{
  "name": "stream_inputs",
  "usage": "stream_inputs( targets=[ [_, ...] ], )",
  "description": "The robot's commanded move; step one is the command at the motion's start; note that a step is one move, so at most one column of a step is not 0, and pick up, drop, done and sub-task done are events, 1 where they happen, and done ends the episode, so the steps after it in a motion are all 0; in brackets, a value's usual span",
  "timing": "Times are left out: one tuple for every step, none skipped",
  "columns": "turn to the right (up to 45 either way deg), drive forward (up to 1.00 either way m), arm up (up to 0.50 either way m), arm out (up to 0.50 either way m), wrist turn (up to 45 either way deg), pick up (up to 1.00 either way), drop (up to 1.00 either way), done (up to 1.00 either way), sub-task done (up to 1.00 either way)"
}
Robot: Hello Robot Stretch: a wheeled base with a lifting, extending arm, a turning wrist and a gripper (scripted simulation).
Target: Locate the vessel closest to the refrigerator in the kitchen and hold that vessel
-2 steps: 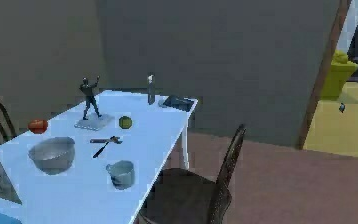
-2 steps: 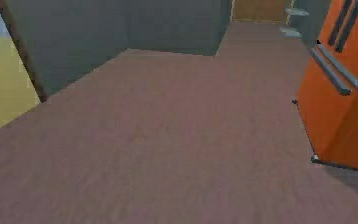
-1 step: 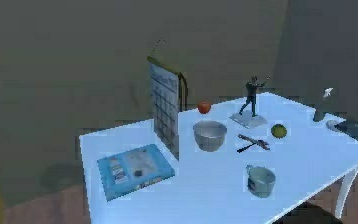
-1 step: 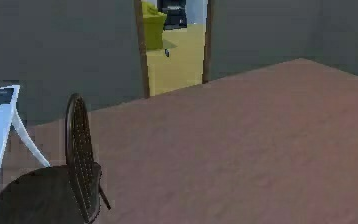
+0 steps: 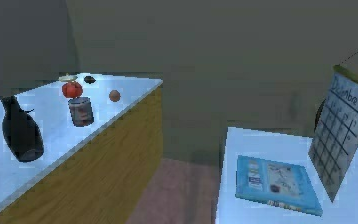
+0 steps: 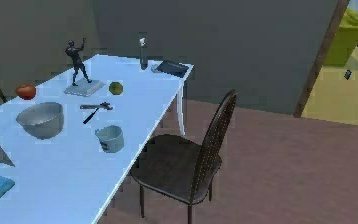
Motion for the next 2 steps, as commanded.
stream_inputs(
  targets=[
    [-15.0, 0.0, 0.0, 0.0, 0.0, 0.0, 0.0, 0.0, 0.0],
    [0.0, 0.0, 0.5, 0.0, 0.0, 0.0, 0.0, 0.0, 0.0]
  ],
)
